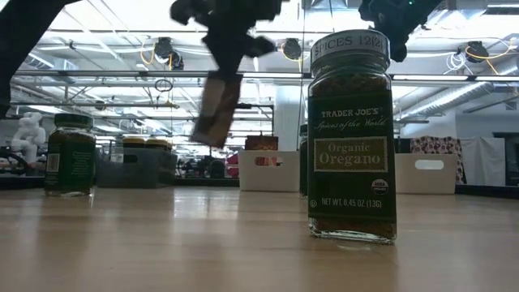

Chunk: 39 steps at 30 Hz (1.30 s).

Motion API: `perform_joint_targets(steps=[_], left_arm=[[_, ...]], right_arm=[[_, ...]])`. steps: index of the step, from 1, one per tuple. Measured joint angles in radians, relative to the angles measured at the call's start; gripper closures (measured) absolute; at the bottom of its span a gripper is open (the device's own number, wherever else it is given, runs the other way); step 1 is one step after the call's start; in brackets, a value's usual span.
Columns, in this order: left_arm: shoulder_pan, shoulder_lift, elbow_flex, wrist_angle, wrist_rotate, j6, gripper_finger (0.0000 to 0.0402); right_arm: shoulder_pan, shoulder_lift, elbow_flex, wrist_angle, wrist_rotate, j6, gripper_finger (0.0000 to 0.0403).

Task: Sort spices by type
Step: Adjust the brown seasoning packs in the left white bin

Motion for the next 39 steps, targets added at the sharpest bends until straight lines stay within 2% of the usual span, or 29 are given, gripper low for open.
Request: perform_joint_targets(steps=[5, 12, 17, 25, 29, 33, 39], left_arm=[[-0.027, -0.048, -0.184, 0.121, -0.025, 0.000, 0.0401], [-0.022, -0.264, -0.440, 0.421, -0.026, -0.083, 0.0401], [0.014, -0.398, -0.578, 0.562, -0.128, -0.046, 0.0402], [0.127, -0.412, -0.599, 0.754, -0.168, 0.179, 0.0401], [0.204, -0.412, -0.599, 0.861, -0.166, 0.190, 0.0402], [0.267, -0.411, -0.599, 0.900, -0.107, 0.190, 0.0402], [0.263, -0.387, -0.599, 0.925, -0.055, 0.194, 0.0402]], right_arm=[[0.000, 0.000, 0.000, -0.001, 0.000, 0.000, 0.0403], [0.000, 0.000, 0.000, -0.001, 0.000, 0.000, 0.0403], [0.000, 0.000, 0.000, 0.000, -0.001, 0.000, 0.0403], [0.000, 0.000, 0.000, 0.020, 0.000, 0.030, 0.0403], [0.002, 0.000, 0.000, 0.022, -0.004, 0.050, 0.0403], [0.002, 0.000, 0.000, 0.023, -0.005, 0.059, 0.0403], [0.002, 0.000, 0.000, 0.023, -0.005, 0.063, 0.0403]])
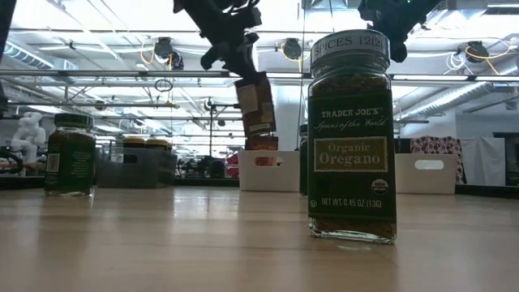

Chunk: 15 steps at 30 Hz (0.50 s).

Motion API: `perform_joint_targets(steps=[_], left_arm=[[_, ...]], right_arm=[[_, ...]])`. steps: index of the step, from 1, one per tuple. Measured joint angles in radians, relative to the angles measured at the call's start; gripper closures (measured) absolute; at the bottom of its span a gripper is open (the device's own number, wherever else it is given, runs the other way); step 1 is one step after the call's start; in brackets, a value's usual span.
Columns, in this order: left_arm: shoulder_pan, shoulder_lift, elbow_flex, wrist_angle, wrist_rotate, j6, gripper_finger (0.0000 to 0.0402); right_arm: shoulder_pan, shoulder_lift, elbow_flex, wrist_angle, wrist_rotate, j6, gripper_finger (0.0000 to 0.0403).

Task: Sort spices by type
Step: Adjust the brown seasoning packs in the left white bin

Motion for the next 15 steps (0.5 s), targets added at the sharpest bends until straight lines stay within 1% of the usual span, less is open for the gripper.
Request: perform_joint_targets(steps=[4, 7, 10, 15], left_arm=[[-0.006, 0.055, 0.001, 0.004, 0.011, 0.028, 0.0402], [-0.005, 0.092, -0.001, 0.022, -0.049, 0.070, 0.0402], [-0.005, 0.099, 0.000, 0.064, -0.097, 0.098, 0.0402], [0.000, 0.092, 0.000, 0.118, -0.105, 0.148, 0.0402]], right_arm=[[0.000, 0.000, 0.000, 0.003, 0.004, -0.001, 0.0403], [0.000, 0.000, 0.000, 0.006, 0.004, -0.002, 0.0403], [0.000, 0.000, 0.000, 0.005, 0.004, -0.003, 0.0403], [0.000, 0.000, 0.000, 0.000, 0.004, -0.003, 0.0403]])
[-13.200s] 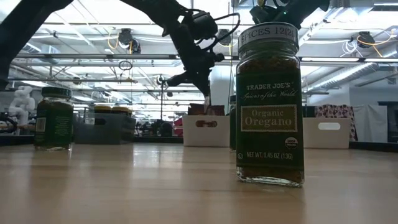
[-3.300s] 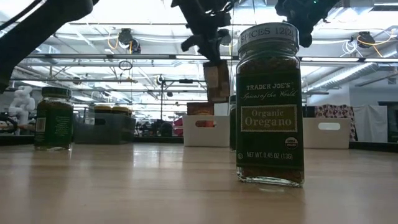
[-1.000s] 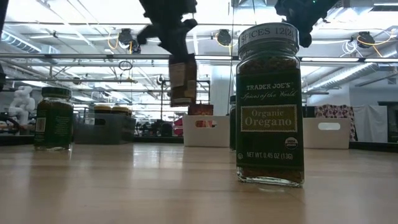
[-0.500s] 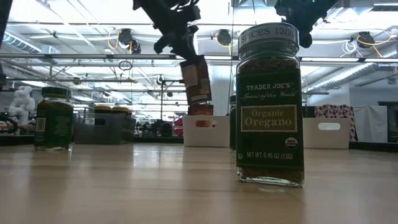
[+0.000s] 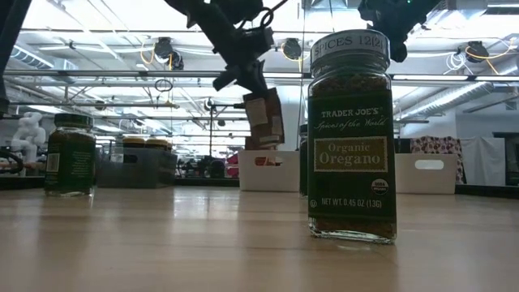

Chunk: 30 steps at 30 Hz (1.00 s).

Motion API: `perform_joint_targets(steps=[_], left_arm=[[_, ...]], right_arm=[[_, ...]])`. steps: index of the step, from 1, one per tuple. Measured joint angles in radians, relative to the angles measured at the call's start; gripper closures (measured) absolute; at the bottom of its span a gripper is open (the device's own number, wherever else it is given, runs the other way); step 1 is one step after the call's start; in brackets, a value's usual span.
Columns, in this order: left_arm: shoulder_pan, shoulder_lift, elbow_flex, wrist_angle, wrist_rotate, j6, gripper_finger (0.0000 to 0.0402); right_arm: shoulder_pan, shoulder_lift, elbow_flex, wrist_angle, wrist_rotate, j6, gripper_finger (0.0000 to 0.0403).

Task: Sort spices by type
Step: Adjust the brown seasoning packs in the left white bin

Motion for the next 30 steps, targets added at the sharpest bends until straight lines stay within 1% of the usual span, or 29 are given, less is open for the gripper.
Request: perform_joint_targets(steps=[2, 6, 9, 13, 18, 23, 28, 30], left_arm=[[0.008, -0.002, 0.001, 0.035, -0.002, 0.005, 0.0402], [0.031, 0.010, 0.002, 0.034, -0.021, -0.002, 0.0402], [0.044, 0.029, 0.001, 0.015, -0.049, -0.003, 0.0402], [0.051, 0.030, 0.001, -0.016, -0.044, -0.003, 0.0402], [0.034, 0.030, 0.001, -0.011, -0.036, -0.025, 0.0401], [0.009, 0.040, 0.001, -0.005, 0.042, -0.105, 0.0401], [-0.011, 0.064, 0.001, 0.001, 0.011, -0.109, 0.0401], [-0.010, 0.076, 0.001, -0.023, -0.004, -0.119, 0.0401]], right_arm=[[0.000, 0.000, 0.000, 0.000, 0.000, 0.000, 0.0403], [0.000, 0.000, 0.000, 0.000, 0.000, -0.001, 0.0403], [0.000, 0.000, 0.000, 0.000, 0.000, -0.001, 0.0403], [0.000, 0.000, 0.000, 0.000, 0.000, 0.007, 0.0403], [0.000, 0.000, 0.000, 0.000, 0.000, 0.011, 0.0403], [0.000, 0.000, 0.000, 0.001, 0.000, 0.011, 0.0403], [0.000, 0.000, 0.000, 0.006, 0.000, -0.006, 0.0403], [0.000, 0.000, 0.000, 0.006, 0.000, -0.007, 0.0403]])
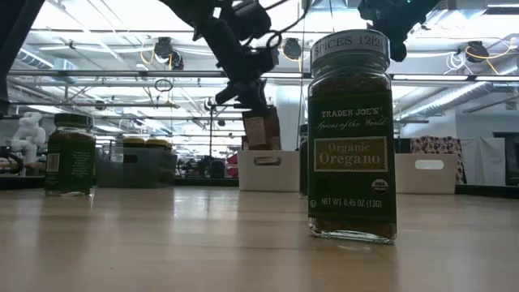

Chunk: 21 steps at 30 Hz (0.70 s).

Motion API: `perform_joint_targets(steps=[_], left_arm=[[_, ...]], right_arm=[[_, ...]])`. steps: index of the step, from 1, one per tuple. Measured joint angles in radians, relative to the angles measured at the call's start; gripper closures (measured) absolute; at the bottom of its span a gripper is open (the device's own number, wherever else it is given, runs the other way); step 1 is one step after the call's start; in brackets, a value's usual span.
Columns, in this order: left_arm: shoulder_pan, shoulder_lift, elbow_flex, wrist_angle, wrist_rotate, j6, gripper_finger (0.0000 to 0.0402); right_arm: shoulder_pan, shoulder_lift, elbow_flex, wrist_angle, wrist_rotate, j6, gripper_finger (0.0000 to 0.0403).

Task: Sort spices by type
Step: Adjust the brown seasoning packs in the left white bin

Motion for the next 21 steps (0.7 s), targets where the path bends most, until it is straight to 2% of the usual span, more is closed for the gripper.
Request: perform_joint_targets(steps=[16, 21], left_arm=[[0.004, 0.042, 0.000, -0.054, -0.040, -0.042, 0.0401], [0.004, 0.058, 0.000, -0.046, -0.037, -0.043, 0.0386]], right_arm=[[0.000, 0.000, 0.000, -0.001, 0.000, -0.009, 0.0403], [0.000, 0.000, 0.000, -0.001, 0.000, -0.009, 0.0403]])
